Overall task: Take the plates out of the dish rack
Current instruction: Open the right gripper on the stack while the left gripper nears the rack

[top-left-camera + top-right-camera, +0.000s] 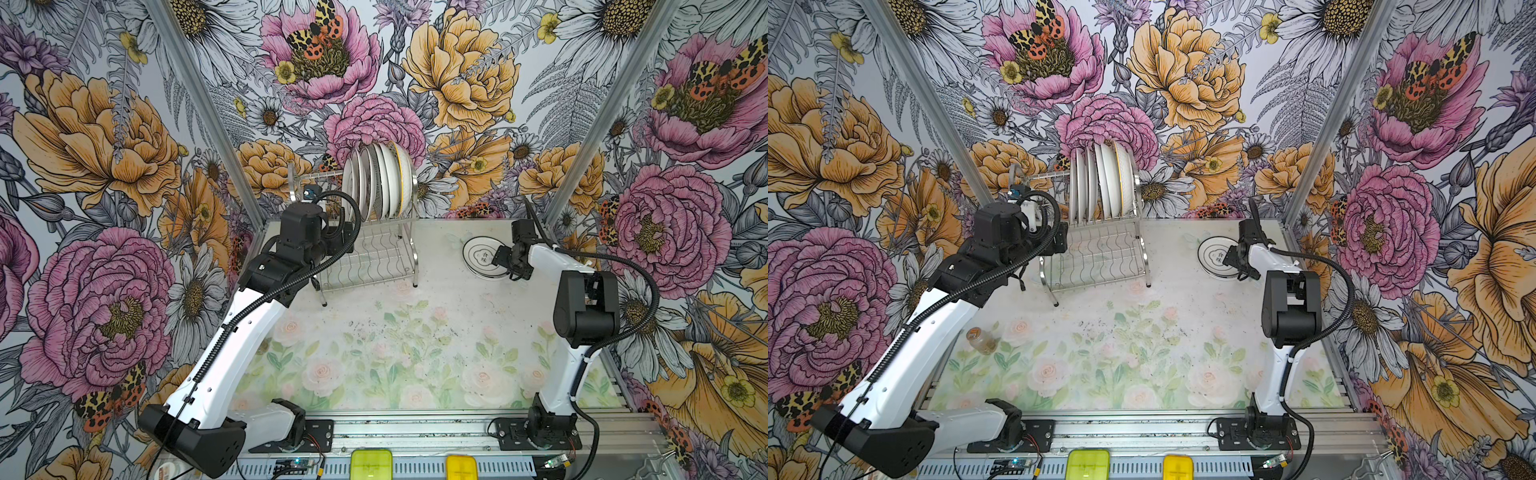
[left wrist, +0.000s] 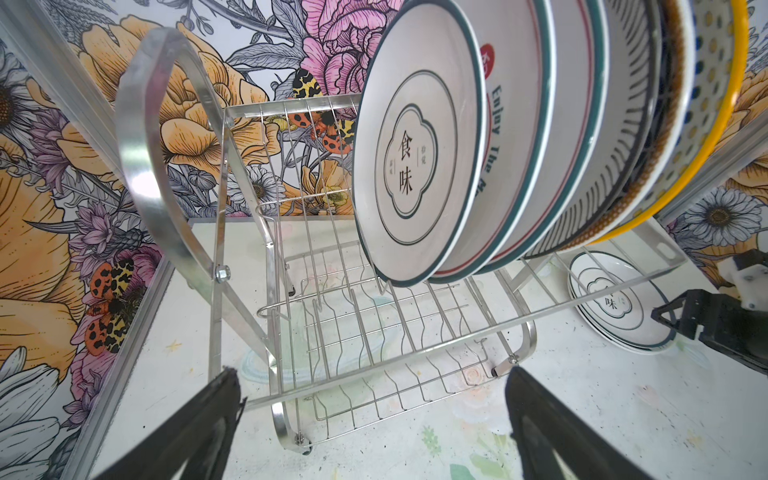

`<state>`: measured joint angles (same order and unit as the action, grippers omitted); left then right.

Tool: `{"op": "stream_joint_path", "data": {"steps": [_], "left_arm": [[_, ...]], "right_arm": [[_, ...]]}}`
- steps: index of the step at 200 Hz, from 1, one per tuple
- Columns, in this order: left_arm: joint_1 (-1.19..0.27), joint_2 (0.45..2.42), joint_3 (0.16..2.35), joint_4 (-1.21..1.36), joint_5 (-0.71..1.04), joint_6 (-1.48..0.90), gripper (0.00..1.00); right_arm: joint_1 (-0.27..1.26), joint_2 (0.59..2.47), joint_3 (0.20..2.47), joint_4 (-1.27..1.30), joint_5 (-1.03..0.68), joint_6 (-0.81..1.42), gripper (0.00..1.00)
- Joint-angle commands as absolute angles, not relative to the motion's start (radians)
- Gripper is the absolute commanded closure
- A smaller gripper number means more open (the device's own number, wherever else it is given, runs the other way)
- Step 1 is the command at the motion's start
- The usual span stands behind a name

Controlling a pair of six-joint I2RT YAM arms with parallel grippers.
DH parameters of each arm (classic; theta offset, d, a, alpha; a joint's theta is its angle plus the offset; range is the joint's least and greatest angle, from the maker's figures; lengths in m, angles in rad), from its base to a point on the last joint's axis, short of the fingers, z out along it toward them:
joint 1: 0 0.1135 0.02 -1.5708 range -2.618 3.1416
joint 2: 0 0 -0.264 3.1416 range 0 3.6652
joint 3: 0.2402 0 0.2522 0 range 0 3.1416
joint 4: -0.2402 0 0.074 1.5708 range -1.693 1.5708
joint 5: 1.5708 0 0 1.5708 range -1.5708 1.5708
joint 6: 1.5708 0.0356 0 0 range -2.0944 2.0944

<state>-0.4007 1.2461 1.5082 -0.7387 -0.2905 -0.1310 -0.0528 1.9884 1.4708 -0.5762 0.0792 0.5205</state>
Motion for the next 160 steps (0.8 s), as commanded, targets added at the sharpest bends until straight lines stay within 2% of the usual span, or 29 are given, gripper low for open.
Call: {"op": "stream_joint_path", "data": {"steps": [1, 65, 160], "left_arm": [[-0.379, 1.263, 1.544, -0.753, -0.301, -0.105, 0.01], [-0.341, 1.321, 1.602, -0.755, -0.267, -0.097, 0.01], [-0.34, 1.391, 1.648, -0.755, -0.232, -0.077, 0.01]], "right_arm": [[-0.06, 2.005, 1.523, -0.579, 0.121, 0.5, 0.18], [-0.068, 2.095, 1.602, -0.586, 0.115, 0.497, 0.19], [-0.095, 2.12, 1.566, -0.586, 0.1, 0.474, 0.19]]}}
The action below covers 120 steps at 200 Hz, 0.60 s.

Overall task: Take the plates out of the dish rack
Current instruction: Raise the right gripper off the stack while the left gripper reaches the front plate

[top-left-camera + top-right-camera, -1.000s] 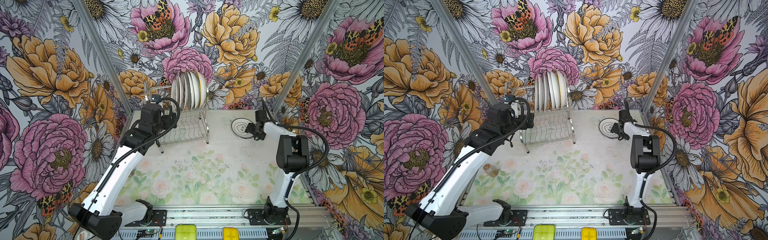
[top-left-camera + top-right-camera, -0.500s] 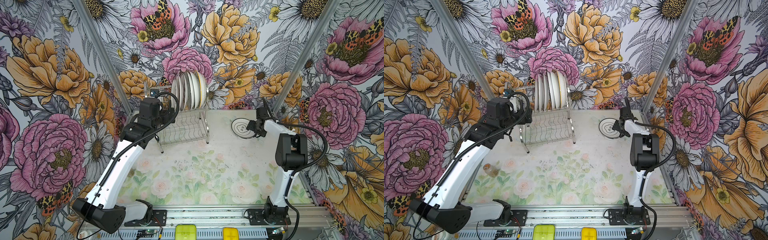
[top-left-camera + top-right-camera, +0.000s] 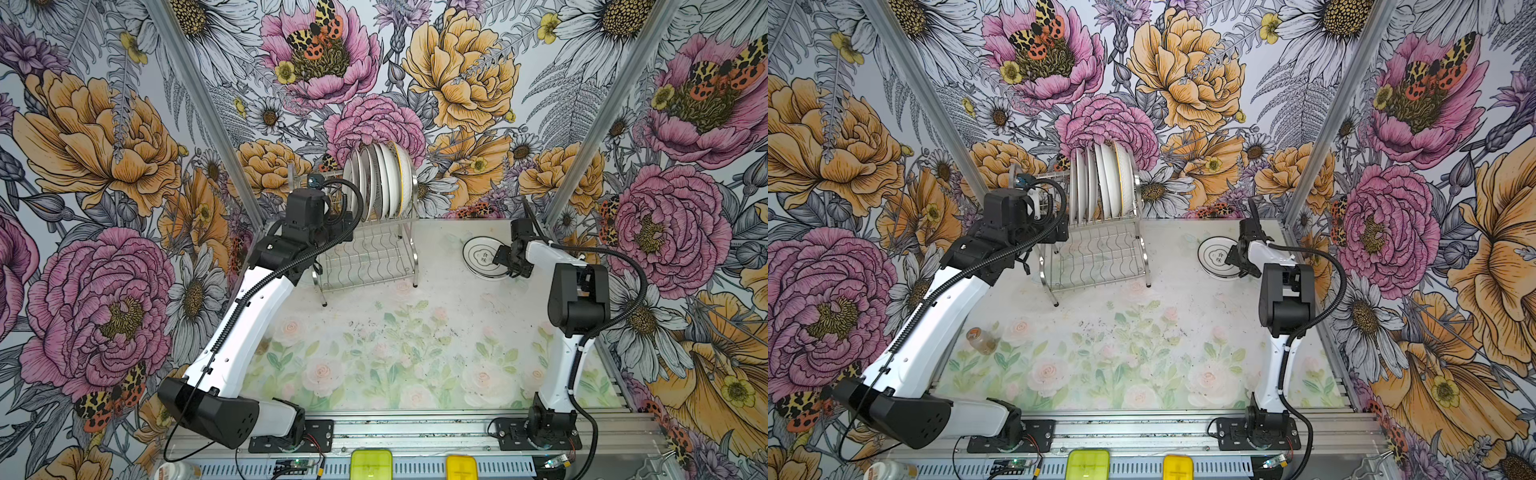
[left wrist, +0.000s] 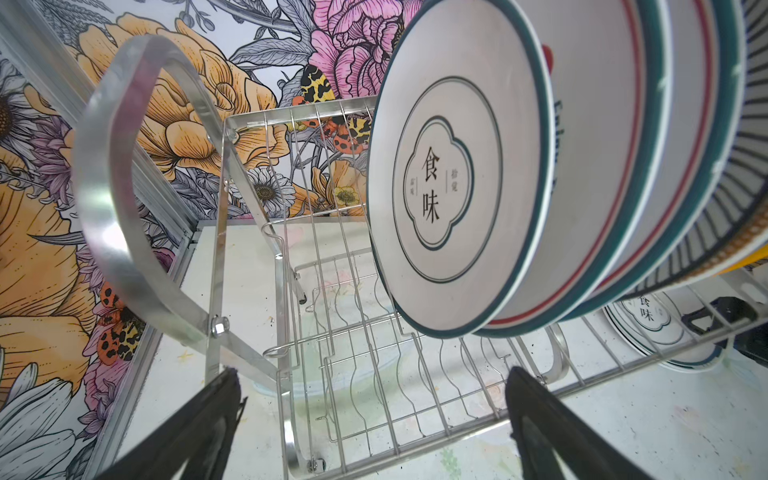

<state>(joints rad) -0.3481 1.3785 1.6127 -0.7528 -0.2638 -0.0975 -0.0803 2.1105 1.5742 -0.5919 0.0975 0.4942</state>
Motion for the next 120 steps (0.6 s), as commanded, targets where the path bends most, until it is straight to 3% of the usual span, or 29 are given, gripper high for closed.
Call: {"op": "stream_joint_path", "data": {"steps": [1, 89, 120], "left_arm": [[-0.34, 1.391, 1.649, -0.755, -0.232, -0.077, 0.01], [-0.342, 1.429, 1.68, -0.752, -0.166, -0.041, 0.03], [-0.339, 1.439, 1.684, -0.743, -0.118, -0.018, 0.13]], "right_arm": [[-0.096, 2.119, 1.564, -0.586, 0.1, 0.473, 0.19], [-0.117, 2.061, 1.494, -0.584, 0.068, 0.452, 0.21], [-0.118, 2.023, 1.495, -0.583, 0.043, 0.459, 0.21]]}}
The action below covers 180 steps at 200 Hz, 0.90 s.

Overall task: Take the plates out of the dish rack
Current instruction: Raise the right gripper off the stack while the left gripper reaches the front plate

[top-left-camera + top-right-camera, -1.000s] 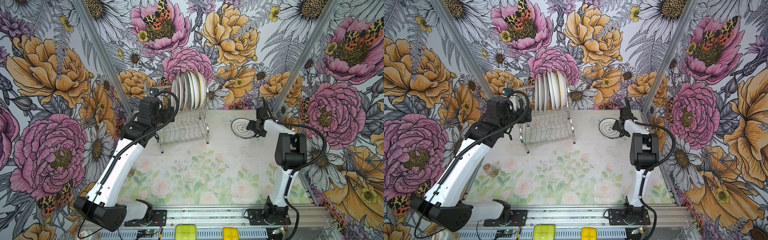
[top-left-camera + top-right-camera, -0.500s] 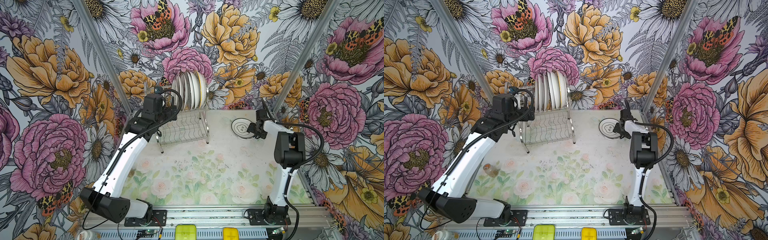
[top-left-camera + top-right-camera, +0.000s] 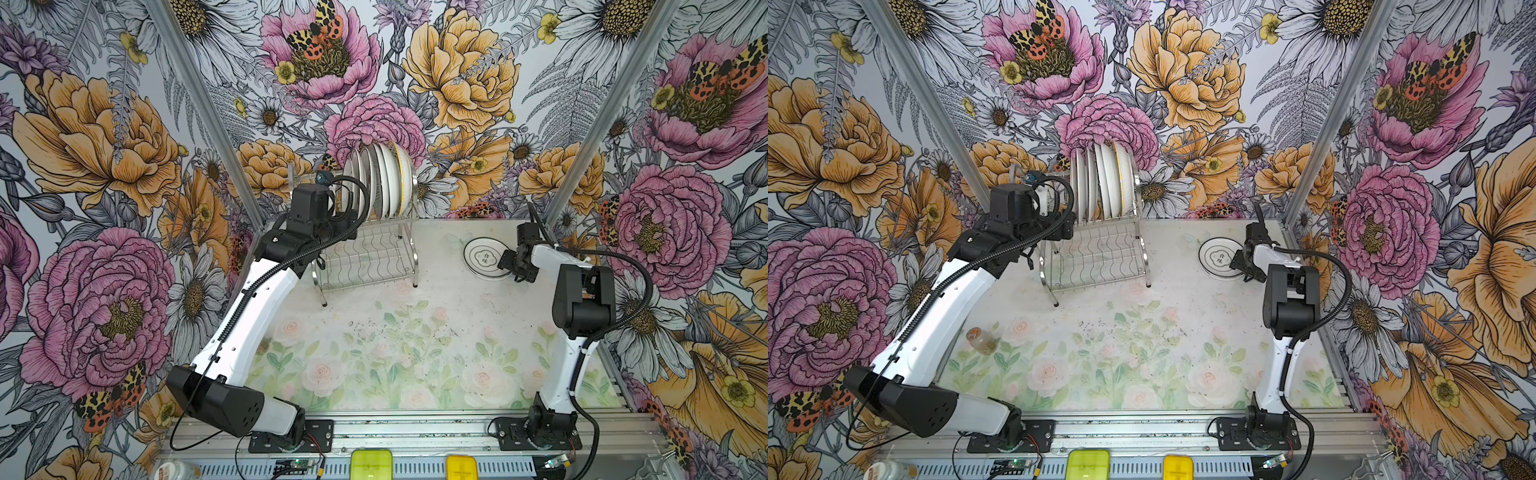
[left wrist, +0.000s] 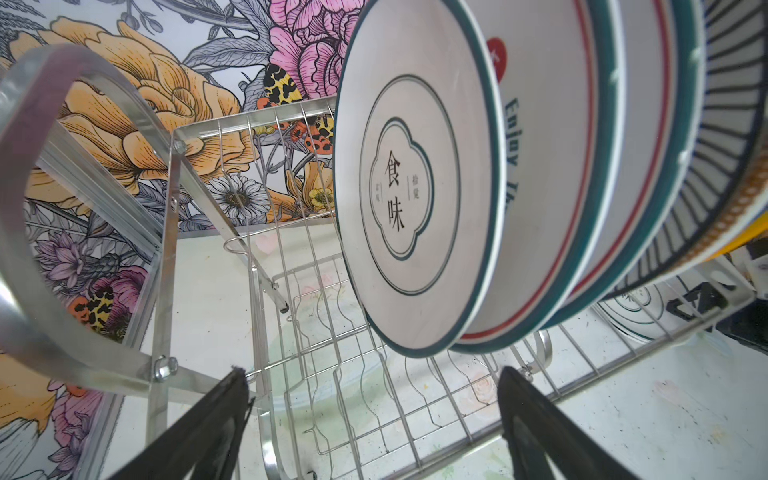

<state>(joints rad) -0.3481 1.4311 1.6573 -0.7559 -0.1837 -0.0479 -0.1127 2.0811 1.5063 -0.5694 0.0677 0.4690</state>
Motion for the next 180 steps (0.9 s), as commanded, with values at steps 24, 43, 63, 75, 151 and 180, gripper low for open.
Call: {"op": "stream_joint_path", "data": {"steps": [24, 43, 63, 75, 151, 180], "left_arm": [[-0.336, 1.448, 1.69, -0.739, -0.104, -0.007, 0.18], [-0.326, 1.448, 1.691, -0.734, -0.075, -0.002, 0.18], [-0.308, 1.453, 1.692, -0.733, -0.078, -0.005, 0.21], [-0.297, 1.451, 1.692, -0.732, -0.07, -0.01, 0.23], [-0.294, 1.477, 1.716, -0.725, -0.043, 0.006, 0.28], [-0.296, 1.475, 1.707, -0.721, -0.05, 0.013, 0.29]], "right_arm": [[-0.118, 1.994, 1.499, -0.583, 0.022, 0.465, 0.2], [-0.12, 1.972, 1.5, -0.583, 0.001, 0.466, 0.2], [-0.123, 1.954, 1.504, -0.582, -0.009, 0.468, 0.2], [-0.124, 1.947, 1.504, -0.581, -0.014, 0.468, 0.2], [-0.125, 1.917, 1.505, -0.581, -0.029, 0.466, 0.21], [-0.125, 1.912, 1.504, -0.58, -0.037, 0.469, 0.21]]}}
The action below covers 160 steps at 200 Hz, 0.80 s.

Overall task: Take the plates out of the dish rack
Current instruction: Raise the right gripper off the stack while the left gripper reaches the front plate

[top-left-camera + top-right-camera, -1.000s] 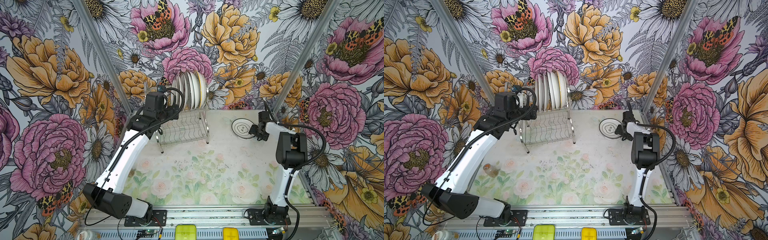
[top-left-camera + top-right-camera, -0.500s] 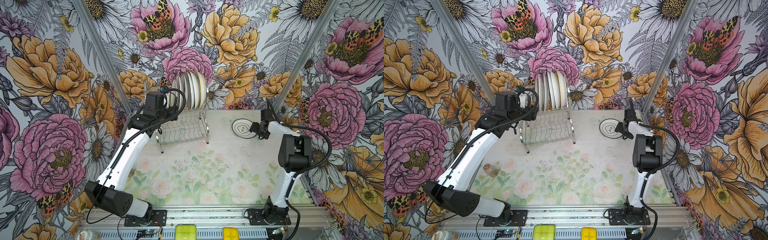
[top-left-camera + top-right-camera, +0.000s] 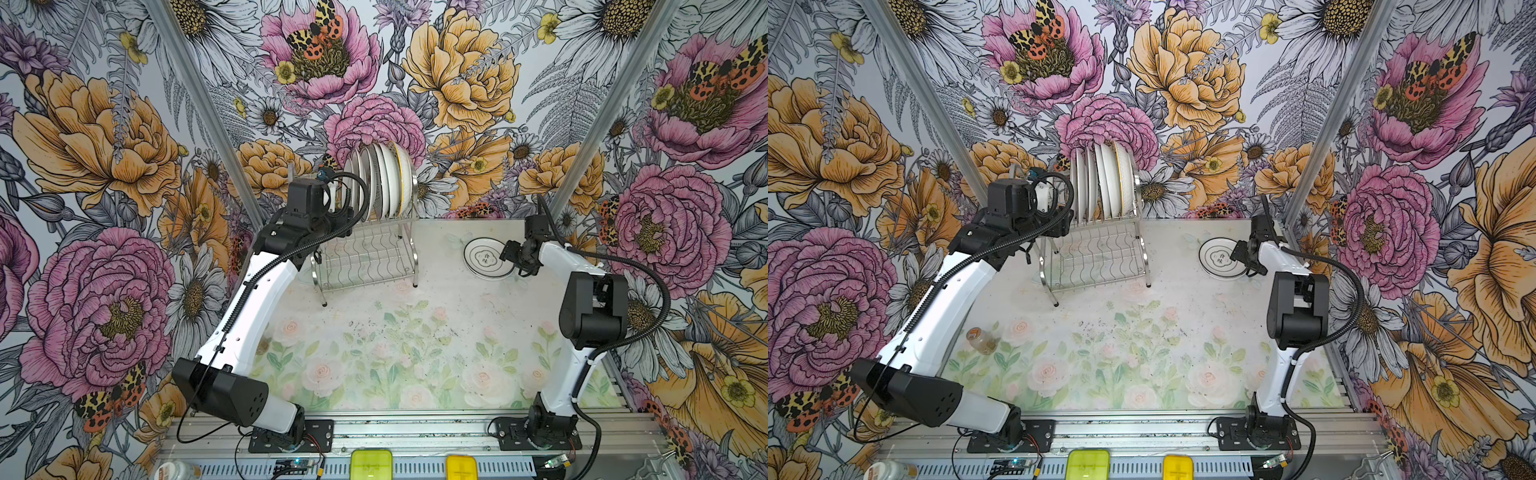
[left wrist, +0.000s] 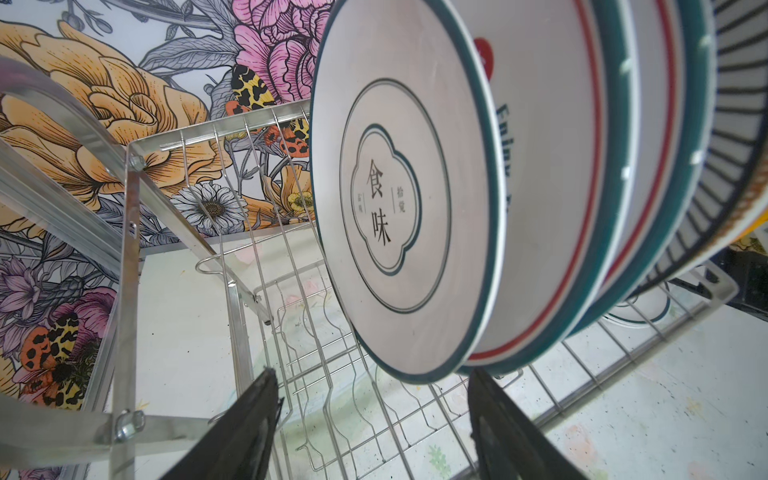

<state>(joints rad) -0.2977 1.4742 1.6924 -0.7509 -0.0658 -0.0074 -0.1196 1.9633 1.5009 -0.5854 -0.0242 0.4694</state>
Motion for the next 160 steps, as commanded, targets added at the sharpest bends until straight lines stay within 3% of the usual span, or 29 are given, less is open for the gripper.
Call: {"op": "stream_joint_path", "data": {"steps": [1, 160], "left_arm": [[-0.295, 1.475, 1.709, -0.721, -0.051, 0.013, 0.29], [-0.347, 1.549, 1.732, -0.671, -0.178, 0.1, 0.39]], "right_arm": [[-0.124, 1.912, 1.504, -0.58, -0.037, 0.469, 0.21], [-0.128, 1.876, 1.479, -0.576, -0.056, 0.471, 0.22]]}}
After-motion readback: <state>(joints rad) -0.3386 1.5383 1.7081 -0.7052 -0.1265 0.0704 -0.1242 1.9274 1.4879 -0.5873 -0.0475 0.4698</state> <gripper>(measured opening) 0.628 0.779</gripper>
